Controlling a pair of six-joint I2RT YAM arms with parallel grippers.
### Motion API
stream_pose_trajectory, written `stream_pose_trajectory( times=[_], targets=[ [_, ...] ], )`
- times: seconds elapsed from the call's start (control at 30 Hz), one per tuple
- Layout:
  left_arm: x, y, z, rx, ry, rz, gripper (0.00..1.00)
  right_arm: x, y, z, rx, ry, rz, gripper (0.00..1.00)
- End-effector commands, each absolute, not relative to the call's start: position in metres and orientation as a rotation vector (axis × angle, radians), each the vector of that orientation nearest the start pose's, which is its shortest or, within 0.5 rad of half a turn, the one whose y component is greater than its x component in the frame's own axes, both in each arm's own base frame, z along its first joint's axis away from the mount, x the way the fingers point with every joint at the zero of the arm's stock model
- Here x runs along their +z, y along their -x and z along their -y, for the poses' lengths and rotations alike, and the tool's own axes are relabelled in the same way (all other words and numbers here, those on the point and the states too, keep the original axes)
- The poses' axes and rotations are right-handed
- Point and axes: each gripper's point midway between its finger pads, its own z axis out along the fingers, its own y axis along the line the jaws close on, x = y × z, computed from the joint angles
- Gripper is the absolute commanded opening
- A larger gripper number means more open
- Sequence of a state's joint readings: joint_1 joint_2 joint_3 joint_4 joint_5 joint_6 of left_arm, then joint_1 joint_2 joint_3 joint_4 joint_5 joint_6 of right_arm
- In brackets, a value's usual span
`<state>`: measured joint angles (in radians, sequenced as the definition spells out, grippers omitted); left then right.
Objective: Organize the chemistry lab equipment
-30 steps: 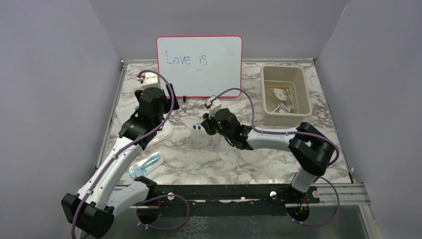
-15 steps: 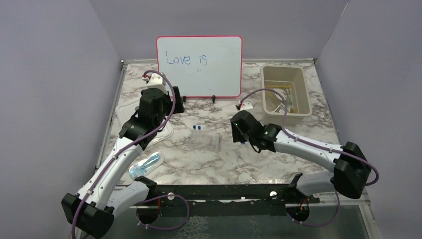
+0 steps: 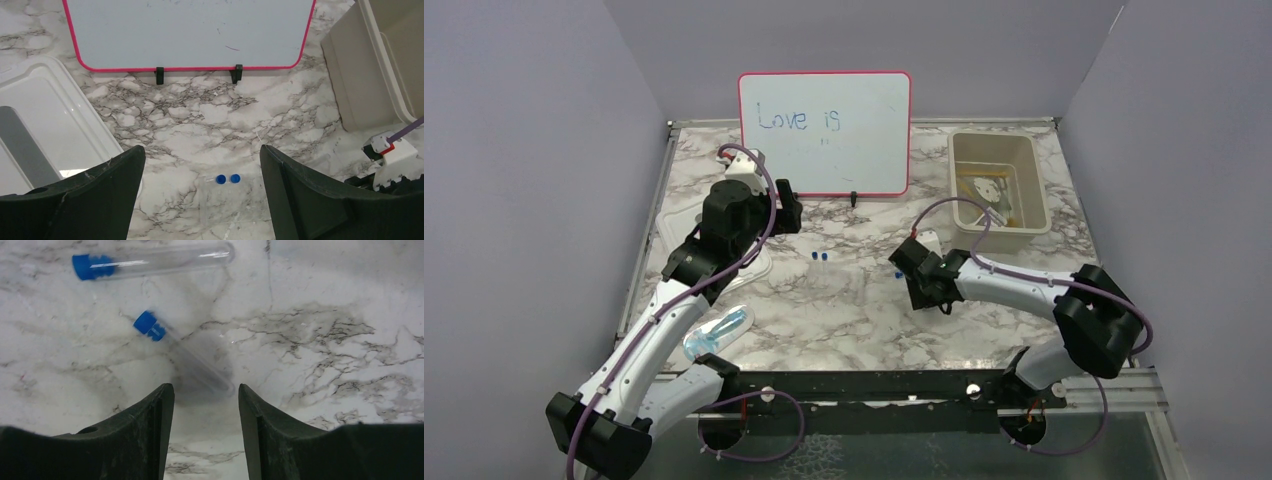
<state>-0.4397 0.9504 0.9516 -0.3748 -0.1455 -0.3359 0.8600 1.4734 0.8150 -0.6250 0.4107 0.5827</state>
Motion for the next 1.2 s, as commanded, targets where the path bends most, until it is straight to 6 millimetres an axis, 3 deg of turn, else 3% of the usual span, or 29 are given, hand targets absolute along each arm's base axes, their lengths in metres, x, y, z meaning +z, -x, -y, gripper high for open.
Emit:
stream_pose_trajectory(
  times=[0.0,0.27,0.4,0.6,0.87,1.0,1.17],
  targets=[
    [0.264,-0.304,0.136,-0.418,-0.034,-1.936,0.87,0.034,-0.235,-0.163,-0.166,0.269,-2.566,0.55],
    [0.255,-0.307,0.138,-0.407,-0.045,-1.962,0.88,0.010,-0.228,-0.188,0.045,0.449,-2.642,0.49],
    [0.251,-0.307,0.141,-0.415,-0.051,-1.976,0.88,0.004,-0.223,-0.194,0.114,0.479,-2.675,0.39],
    [0.252,-0.305,0.147,-0.455,-0.074,-1.977,0.87,0.006,-0.225,-0.200,0.139,0.488,-2.676,0.23],
    [0.260,-0.294,0.173,-0.616,-0.187,-1.951,0.87,0.011,-0.242,-0.215,0.193,0.477,-2.608,0.18],
    [0.261,-0.286,0.187,-0.712,-0.248,-1.932,0.88,0.036,-0.253,-0.224,0.280,0.432,-2.482,0.17],
    [0.263,-0.275,0.209,-0.873,-0.301,-1.919,0.88,0.119,-0.262,-0.257,0.599,0.402,-2.156,0.17]
  ],
)
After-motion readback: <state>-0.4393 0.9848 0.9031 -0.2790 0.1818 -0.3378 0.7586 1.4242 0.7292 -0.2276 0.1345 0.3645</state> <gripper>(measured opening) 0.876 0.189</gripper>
